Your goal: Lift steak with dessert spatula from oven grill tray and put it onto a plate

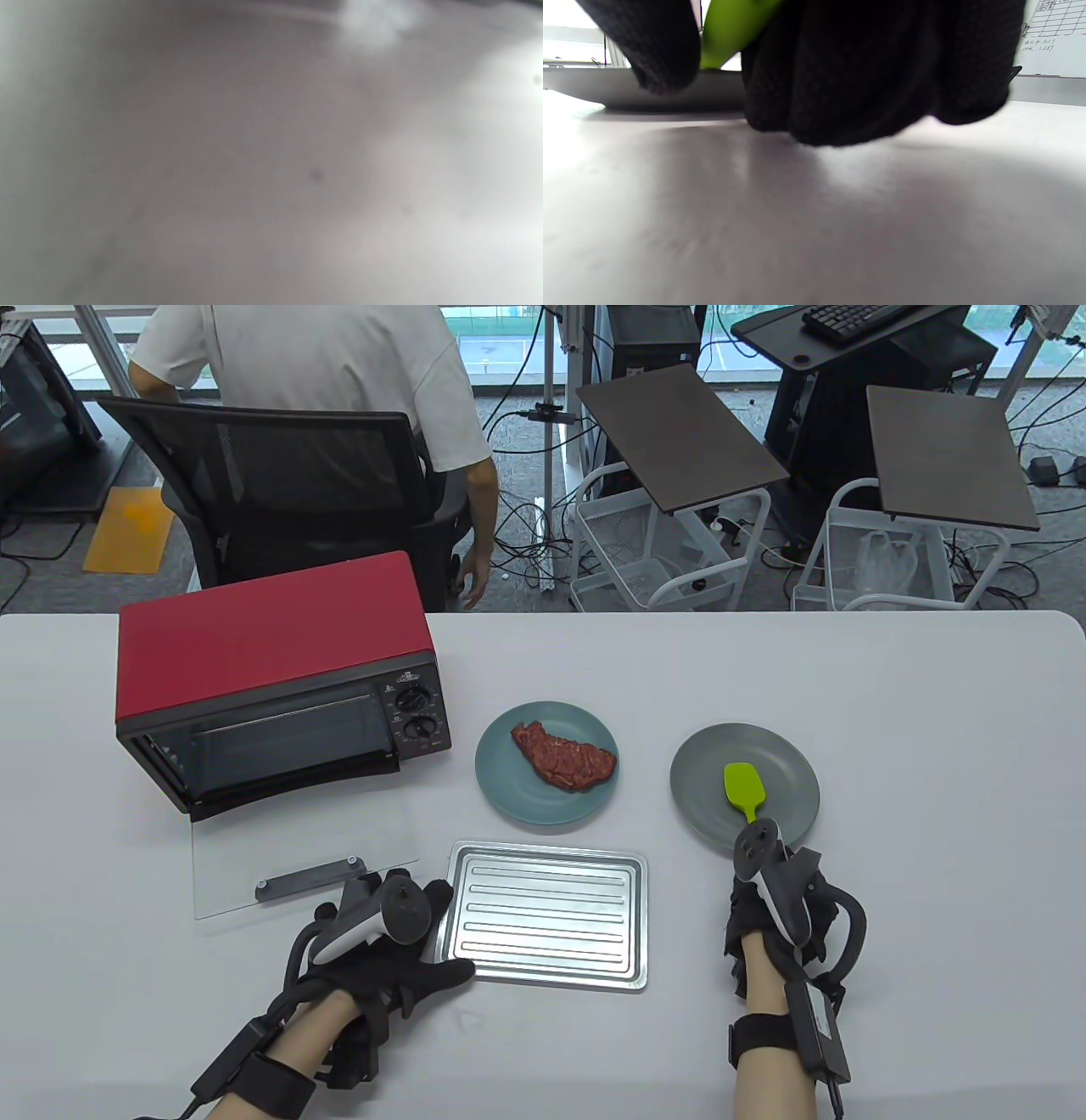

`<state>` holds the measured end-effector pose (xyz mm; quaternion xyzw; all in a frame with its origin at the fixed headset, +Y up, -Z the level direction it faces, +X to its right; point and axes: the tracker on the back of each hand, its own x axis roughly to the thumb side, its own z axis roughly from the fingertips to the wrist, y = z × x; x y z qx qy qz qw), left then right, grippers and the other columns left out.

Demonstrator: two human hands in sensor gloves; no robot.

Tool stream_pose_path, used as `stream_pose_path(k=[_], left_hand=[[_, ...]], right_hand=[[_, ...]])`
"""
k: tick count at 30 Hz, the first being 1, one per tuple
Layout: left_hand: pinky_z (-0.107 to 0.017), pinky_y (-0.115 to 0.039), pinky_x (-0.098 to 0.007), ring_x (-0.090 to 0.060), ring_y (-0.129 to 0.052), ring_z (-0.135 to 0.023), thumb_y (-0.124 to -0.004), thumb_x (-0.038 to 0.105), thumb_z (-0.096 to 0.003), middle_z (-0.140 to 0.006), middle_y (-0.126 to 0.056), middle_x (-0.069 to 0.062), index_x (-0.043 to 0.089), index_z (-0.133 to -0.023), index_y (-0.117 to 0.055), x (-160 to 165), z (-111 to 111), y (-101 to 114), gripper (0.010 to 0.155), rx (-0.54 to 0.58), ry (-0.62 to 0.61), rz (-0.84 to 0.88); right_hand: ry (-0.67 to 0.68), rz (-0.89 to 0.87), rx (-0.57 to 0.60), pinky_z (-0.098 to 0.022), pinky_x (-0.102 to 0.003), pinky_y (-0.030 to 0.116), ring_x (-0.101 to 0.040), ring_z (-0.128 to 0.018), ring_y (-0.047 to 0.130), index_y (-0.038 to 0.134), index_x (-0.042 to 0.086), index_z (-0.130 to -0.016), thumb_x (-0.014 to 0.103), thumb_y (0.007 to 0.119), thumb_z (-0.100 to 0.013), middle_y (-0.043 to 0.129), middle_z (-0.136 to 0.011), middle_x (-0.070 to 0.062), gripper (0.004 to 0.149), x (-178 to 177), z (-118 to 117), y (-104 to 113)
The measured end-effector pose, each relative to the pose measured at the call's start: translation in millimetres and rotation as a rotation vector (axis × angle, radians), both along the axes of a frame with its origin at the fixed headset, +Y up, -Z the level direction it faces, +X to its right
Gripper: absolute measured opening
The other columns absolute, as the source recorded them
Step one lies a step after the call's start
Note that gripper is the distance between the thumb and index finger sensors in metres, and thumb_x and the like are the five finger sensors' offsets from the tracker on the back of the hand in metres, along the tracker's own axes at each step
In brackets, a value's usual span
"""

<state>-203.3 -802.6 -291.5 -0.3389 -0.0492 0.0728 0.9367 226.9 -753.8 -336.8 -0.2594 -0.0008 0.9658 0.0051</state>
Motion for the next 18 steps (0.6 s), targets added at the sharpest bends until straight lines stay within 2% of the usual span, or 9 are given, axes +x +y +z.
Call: stream_pose_path(k=[10, 14, 18], left_hand=[[-0.066, -0.001, -0.077, -0.037, 0.022, -0.102, -0.05, 0.093, -0.0332, -0.106, 0.024, 0.004, 0.051, -0.095, 0.014, -0.1, 0.2, 0.3, 0.098, 0.0, 0.0, 0.0], [-0.066, -0.001, -0.077, -0.037, 0.022, -0.102, -0.05, 0.093, -0.0332, -0.106, 0.024, 0.004, 0.051, -0.095, 0.013, -0.1, 0.0, 0.3, 0.099, 0.001, 0.0, 0.001], [-0.066, -0.001, -0.077, -0.037, 0.022, -0.103, -0.05, 0.093, -0.0334, -0.106, 0.024, 0.004, 0.051, -0.095, 0.013, 0.0, -0.1, 0.2, 0.098, 0.002, 0.001, 0.001]], right_hand=[[-0.006, -0.014, 0.009, -0.039, -0.05, 0.085, -0.024, -0.024, 0.098, 0.078, 0.006, -0.085, 0.061, 0.075, -0.045, 0.095, -0.054, -0.009, 0.068, 2.5, 8.3, 10.2], [-0.018, 0.0, 0.04, -0.039, -0.051, 0.085, -0.025, -0.026, 0.098, 0.076, 0.005, -0.088, 0.062, 0.073, -0.046, 0.095, -0.056, -0.01, 0.071, 4.7, 13.4, 22.0], [-0.026, 0.051, 0.116, -0.041, -0.052, 0.084, -0.027, -0.03, 0.097, 0.066, 0.004, -0.095, 0.068, 0.069, -0.046, 0.092, -0.063, -0.012, 0.08, 5.3, 21.0, 39.9]])
